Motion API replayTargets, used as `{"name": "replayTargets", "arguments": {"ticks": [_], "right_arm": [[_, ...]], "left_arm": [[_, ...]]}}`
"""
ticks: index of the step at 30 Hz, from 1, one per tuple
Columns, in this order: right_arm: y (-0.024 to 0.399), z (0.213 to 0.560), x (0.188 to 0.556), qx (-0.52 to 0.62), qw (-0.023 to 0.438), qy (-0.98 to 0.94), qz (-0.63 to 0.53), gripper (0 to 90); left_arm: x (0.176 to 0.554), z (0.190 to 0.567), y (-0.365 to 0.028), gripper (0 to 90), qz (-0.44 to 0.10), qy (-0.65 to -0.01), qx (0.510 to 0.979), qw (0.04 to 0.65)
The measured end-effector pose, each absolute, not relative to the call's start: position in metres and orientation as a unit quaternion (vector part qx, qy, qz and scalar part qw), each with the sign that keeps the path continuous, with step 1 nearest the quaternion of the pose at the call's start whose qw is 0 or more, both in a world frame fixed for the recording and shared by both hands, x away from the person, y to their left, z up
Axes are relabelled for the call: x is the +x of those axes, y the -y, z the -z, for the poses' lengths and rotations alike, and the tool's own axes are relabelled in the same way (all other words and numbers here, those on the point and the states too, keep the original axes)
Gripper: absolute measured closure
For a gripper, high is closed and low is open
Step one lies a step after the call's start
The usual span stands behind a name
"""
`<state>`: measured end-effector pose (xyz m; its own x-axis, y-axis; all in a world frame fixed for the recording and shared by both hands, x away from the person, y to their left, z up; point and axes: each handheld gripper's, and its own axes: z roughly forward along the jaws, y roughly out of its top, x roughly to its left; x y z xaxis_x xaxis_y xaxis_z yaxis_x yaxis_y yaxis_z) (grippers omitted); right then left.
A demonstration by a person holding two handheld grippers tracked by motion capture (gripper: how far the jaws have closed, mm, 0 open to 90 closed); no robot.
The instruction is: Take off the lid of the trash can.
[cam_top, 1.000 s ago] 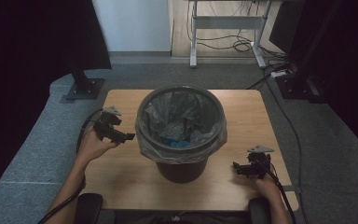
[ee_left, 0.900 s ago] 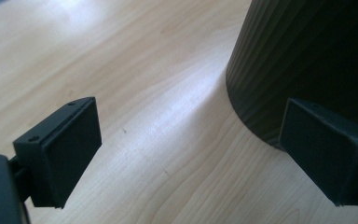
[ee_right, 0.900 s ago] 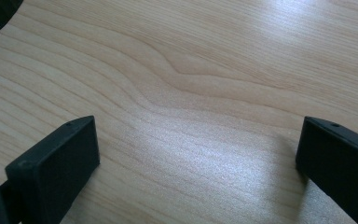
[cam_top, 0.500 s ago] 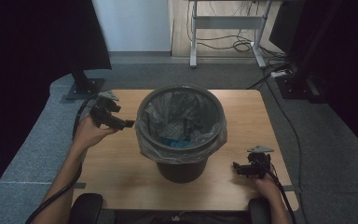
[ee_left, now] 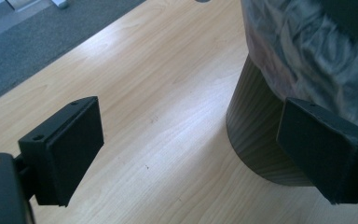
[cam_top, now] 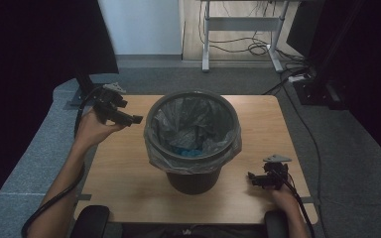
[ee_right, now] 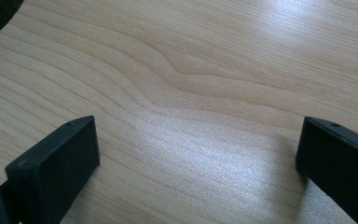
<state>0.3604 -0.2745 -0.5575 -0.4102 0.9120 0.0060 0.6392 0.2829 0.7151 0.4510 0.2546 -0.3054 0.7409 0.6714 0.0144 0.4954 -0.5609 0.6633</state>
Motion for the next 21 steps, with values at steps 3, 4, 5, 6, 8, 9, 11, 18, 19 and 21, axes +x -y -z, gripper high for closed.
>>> {"name": "replayTargets", "arguments": {"ticks": [3, 4, 5, 6, 8, 9, 11, 18, 19, 21], "right_arm": [[0.275, 0.558, 0.36, 0.501, 0.208, -0.773, -0.327, 0.0], [0.275, 0.558, 0.36, 0.501, 0.208, -0.773, -0.327, 0.0], [0.275, 0.558, 0.36, 0.501, 0.208, -0.773, -0.327, 0.0], [0.275, 0.558, 0.36, 0.501, 0.208, -0.773, -0.327, 0.0], [0.275, 0.558, 0.36, 0.501, 0.208, -0.773, -0.327, 0.0], [0.274, 0.557, 0.36, 0.502, 0.208, -0.773, -0.327, 0.0], [0.274, 0.558, 0.36, 0.502, 0.208, -0.773, -0.327, 0.0], [0.274, 0.558, 0.36, 0.501, 0.208, -0.773, -0.328, 0.0], [0.274, 0.558, 0.36, 0.501, 0.208, -0.774, -0.328, 0.0], [0.274, 0.558, 0.36, 0.501, 0.208, -0.774, -0.328, 0.0]], "left_arm": [[0.452, 0.3, -0.253, 8.1, -0.135, -0.334, 0.873, 0.328], [0.453, 0.298, -0.252, 8.9, -0.136, -0.333, 0.874, 0.328], [0.453, 0.297, -0.252, 9.5, -0.136, -0.333, 0.873, 0.328], [0.454, 0.295, -0.251, 9.8, -0.136, -0.334, 0.873, 0.329], [0.455, 0.291, -0.25, 9.9, -0.135, -0.335, 0.872, 0.329], [0.456, 0.289, -0.25, 9.9, -0.135, -0.335, 0.872, 0.33], [0.456, 0.286, -0.249, 10.7, -0.135, -0.336, 0.871, 0.331], [0.46, 0.271, -0.243, 13.6, -0.131, -0.337, 0.869, 0.338], [0.461, 0.268, -0.241, 13.6, -0.13, -0.336, 0.869, 0.339], [0.461, 0.264, -0.238, 13.9, -0.13, -0.333, 0.87, 0.34]]}}
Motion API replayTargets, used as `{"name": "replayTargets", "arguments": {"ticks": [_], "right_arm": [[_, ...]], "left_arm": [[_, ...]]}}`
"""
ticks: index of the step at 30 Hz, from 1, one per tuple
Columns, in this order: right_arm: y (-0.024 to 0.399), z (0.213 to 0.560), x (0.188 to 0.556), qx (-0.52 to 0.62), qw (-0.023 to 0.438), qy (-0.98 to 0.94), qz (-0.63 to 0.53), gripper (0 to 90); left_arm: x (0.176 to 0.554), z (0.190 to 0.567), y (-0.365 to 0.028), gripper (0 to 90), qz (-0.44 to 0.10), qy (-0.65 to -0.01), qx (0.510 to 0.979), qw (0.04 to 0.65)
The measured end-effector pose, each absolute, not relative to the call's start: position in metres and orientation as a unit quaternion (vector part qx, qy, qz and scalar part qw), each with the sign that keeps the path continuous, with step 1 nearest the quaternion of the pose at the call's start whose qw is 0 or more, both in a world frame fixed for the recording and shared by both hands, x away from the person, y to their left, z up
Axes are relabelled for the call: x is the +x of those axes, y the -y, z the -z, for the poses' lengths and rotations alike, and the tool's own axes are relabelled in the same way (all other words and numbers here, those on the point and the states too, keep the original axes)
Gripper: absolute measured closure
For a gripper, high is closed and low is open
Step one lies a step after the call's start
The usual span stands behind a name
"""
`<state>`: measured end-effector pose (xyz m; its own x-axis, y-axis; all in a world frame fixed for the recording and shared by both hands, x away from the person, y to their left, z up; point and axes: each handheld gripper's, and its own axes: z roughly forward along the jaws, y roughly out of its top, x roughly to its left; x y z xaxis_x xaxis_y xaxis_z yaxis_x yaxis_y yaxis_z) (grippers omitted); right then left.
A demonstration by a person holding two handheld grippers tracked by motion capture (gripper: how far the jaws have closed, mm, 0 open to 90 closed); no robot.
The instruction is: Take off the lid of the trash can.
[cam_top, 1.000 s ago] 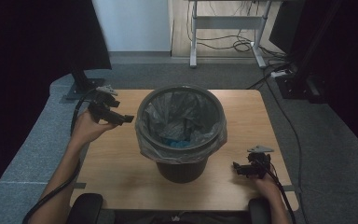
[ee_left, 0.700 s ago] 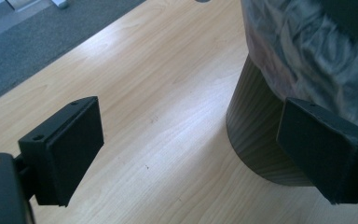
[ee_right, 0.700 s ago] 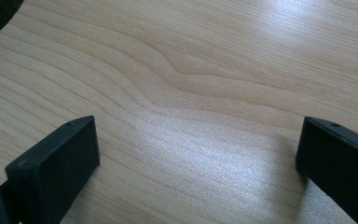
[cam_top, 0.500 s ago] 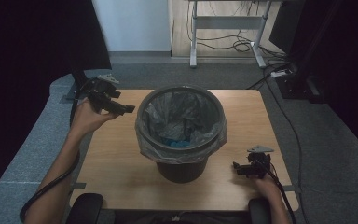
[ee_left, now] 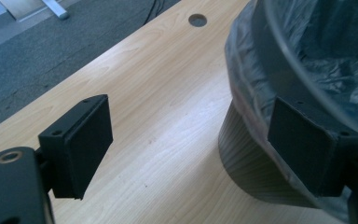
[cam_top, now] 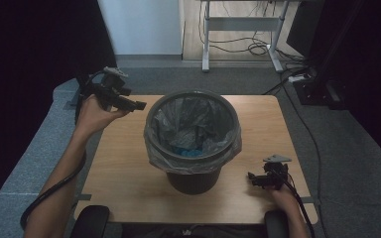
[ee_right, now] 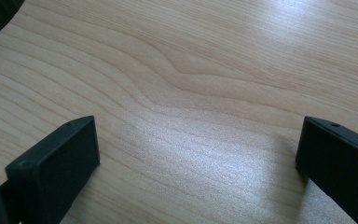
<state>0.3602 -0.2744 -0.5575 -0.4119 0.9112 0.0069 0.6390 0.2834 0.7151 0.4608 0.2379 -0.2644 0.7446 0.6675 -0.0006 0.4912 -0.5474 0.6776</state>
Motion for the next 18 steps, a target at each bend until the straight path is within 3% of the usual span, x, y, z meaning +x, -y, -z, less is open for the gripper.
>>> {"name": "replayTargets", "arguments": {"ticks": [11, 18], "right_arm": [[0.274, 0.558, 0.36, 0.501, 0.208, -0.774, -0.328, 0.0], [0.274, 0.558, 0.36, 0.501, 0.208, -0.774, -0.328, 0.0]], "left_arm": [[0.463, 0.252, -0.215, 15.2, -0.125, -0.316, 0.877, 0.34], [0.467, 0.251, -0.194, 23.5, -0.124, -0.307, 0.883, 0.332]]}}
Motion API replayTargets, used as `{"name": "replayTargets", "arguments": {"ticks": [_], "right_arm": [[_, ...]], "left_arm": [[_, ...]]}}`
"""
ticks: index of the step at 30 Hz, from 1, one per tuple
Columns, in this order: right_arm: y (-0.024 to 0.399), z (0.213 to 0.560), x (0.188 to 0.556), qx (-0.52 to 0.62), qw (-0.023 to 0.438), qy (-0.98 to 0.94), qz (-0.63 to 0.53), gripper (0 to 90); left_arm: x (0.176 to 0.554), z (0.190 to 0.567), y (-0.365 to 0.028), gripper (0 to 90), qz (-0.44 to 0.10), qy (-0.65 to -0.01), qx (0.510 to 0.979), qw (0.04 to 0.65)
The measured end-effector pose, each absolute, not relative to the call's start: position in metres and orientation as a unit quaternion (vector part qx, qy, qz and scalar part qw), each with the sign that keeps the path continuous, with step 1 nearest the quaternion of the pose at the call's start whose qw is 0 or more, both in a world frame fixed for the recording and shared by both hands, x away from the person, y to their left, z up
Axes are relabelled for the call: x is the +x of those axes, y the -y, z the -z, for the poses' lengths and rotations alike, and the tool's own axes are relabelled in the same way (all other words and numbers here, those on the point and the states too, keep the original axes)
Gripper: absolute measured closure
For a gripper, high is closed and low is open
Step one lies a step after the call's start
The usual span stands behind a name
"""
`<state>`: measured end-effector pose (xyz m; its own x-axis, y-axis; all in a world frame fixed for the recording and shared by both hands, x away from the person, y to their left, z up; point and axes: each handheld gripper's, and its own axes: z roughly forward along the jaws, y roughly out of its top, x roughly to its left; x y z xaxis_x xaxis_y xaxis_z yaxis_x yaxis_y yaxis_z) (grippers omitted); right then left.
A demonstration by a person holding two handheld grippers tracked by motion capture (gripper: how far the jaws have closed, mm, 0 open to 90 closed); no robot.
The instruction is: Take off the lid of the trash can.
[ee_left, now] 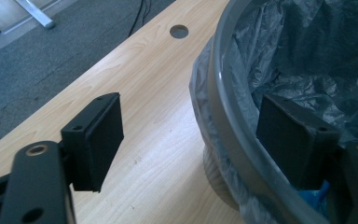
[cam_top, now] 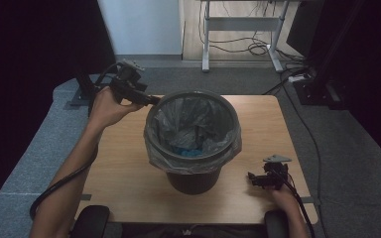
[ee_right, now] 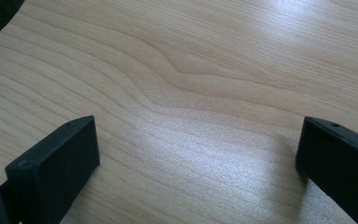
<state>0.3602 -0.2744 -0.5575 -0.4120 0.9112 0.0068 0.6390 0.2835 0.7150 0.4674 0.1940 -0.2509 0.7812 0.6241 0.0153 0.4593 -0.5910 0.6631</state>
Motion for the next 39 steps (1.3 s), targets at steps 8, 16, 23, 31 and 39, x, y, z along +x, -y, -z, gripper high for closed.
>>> {"name": "replayTargets", "arguments": {"ticks": [8, 16, 23, 31, 39], "right_arm": [[0.274, 0.558, 0.36, 0.501, 0.208, -0.774, -0.328, 0.0], [0.274, 0.558, 0.36, 0.501, 0.208, -0.774, -0.328, 0.0], [0.274, 0.558, 0.36, 0.501, 0.208, -0.774, -0.328, 0.0], [0.274, 0.558, 0.36, 0.501, 0.207, -0.774, -0.328, 0.0], [0.274, 0.558, 0.36, 0.5, 0.207, -0.774, -0.328, 0.0]], "left_arm": [[0.475, 0.257, -0.176, 33.7, -0.123, -0.306, 0.888, 0.32], [0.481, 0.267, -0.163, 46.3, -0.121, -0.314, 0.891, 0.305], [0.482, 0.268, -0.158, 64.6, -0.096, -0.307, 0.894, 0.311], [0.481, 0.266, -0.155, 76.6, -0.092, -0.313, 0.892, 0.314], [0.483, 0.26, -0.165, 77.1, -0.078, -0.323, 0.884, 0.329]]}}
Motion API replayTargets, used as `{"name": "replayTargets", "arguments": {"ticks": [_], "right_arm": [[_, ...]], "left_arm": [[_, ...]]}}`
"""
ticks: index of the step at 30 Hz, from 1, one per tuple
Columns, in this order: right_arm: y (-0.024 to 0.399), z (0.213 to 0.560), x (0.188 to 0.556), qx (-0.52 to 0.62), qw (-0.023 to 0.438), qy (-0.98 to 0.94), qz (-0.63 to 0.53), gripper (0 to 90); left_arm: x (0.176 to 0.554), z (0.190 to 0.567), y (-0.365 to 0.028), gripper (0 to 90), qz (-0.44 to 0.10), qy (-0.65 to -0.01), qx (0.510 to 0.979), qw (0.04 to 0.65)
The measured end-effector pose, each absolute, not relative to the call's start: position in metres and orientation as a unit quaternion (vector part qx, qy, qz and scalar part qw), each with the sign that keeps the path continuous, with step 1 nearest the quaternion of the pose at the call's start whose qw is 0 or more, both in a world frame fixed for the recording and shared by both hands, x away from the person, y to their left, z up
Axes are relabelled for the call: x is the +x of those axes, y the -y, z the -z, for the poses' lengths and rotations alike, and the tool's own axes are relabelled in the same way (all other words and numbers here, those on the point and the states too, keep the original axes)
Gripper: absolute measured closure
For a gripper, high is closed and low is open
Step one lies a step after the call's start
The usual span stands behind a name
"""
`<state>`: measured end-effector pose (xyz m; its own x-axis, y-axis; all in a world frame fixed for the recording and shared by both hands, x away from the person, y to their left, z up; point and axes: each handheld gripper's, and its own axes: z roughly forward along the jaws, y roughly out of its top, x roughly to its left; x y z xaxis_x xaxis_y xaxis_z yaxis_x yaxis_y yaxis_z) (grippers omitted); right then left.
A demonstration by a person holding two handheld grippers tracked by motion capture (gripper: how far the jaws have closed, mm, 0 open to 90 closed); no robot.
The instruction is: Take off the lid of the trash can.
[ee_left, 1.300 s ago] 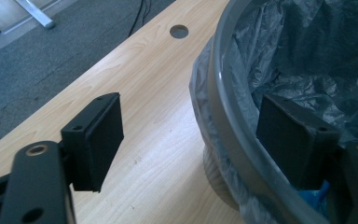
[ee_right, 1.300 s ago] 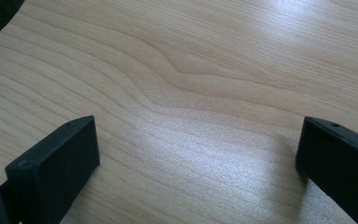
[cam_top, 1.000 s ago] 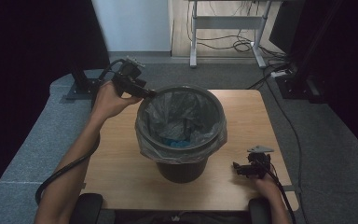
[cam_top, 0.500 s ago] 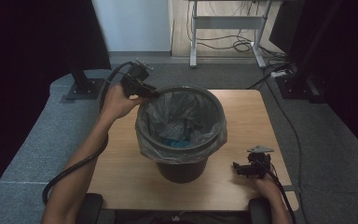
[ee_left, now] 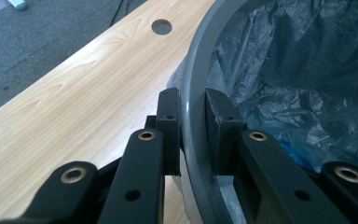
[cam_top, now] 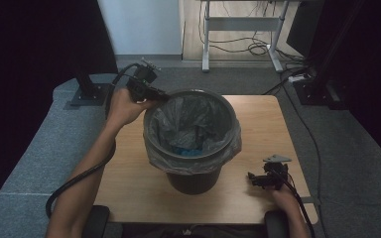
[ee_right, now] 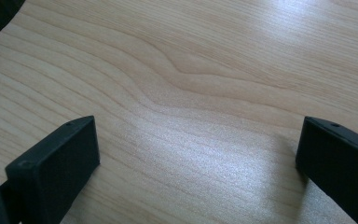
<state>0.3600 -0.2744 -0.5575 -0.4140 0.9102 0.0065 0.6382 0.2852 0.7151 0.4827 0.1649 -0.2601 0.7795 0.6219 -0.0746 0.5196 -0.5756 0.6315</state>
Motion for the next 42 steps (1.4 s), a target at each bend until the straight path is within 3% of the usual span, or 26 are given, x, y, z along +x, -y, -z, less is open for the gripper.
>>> {"name": "replayTargets", "arguments": {"ticks": [42], "right_arm": [[0.274, 0.558, 0.36, 0.5, 0.208, -0.774, -0.328, 0.0]], "left_arm": [[0.47, 0.25, -0.26, 76.4, -0.066, -0.38, 0.848, 0.364]]}}
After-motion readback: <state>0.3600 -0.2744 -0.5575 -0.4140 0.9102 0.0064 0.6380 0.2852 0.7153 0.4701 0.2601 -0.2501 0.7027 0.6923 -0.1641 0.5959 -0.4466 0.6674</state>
